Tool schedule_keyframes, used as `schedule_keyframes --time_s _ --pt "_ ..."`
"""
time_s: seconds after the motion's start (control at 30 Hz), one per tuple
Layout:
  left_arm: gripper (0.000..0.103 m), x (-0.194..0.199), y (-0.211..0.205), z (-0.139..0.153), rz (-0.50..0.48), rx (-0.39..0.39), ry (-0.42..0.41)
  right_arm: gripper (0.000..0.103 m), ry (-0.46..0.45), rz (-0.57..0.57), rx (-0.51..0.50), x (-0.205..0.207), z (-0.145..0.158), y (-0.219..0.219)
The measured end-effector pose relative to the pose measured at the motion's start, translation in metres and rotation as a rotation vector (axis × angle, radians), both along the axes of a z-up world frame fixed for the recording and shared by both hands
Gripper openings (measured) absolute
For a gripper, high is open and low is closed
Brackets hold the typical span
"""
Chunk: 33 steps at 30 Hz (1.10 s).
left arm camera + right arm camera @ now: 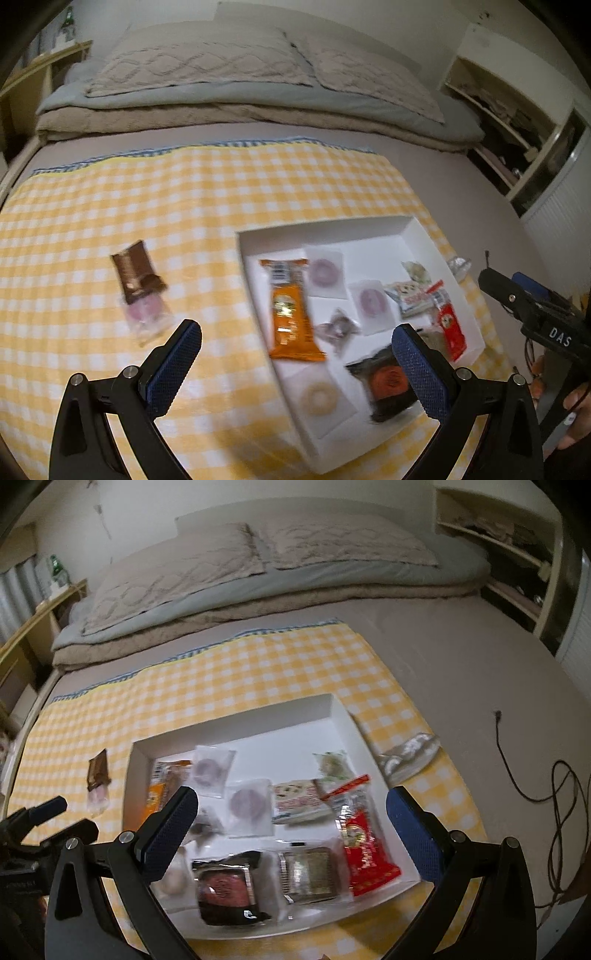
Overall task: Organize snacks
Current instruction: 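Lift both tools from the tray back toward the remaining snacks, then grasp the brown chocolate bar with left tool while right tool grasps pink round packet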
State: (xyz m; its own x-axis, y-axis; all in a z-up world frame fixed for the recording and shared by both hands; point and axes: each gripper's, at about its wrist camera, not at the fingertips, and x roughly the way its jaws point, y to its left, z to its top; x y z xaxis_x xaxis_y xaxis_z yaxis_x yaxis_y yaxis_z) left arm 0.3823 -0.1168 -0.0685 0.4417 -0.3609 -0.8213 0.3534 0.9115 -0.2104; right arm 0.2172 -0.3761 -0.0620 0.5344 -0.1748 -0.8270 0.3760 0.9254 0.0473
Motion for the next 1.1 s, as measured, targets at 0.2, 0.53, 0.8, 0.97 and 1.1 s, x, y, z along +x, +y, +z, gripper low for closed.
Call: schedule_keyframes --time_s 0.2,0.53,0.8,0.97,1.1 --pt "0.103 -0.003 0.041 0.013 0.056 -0.004 -0.023 0.103 -0.033 0.049 0.010 0.013 0.006 0.029" --pt "0.103 -0.006 0.092 0.024 0.113 0.032 -0.049 0.103 -0.034 0.132 0.023 0.040 0.000 0.076" --pt "0.103 -0.006 0.136 0.026 0.167 0.067 -0.063 0.103 -0.030 0.198 0.035 0.061 -0.008 0.113" --pt "0.103 -0.003 0.164 0.024 0.210 0.067 -0.058 0.103 -0.035 0.247 0.048 0.075 -0.015 0.137" --pt "0.103 0.004 0.184 0.021 0.244 0.045 -0.048 0.103 -0.076 0.289 0.078 0.082 -0.018 0.154"
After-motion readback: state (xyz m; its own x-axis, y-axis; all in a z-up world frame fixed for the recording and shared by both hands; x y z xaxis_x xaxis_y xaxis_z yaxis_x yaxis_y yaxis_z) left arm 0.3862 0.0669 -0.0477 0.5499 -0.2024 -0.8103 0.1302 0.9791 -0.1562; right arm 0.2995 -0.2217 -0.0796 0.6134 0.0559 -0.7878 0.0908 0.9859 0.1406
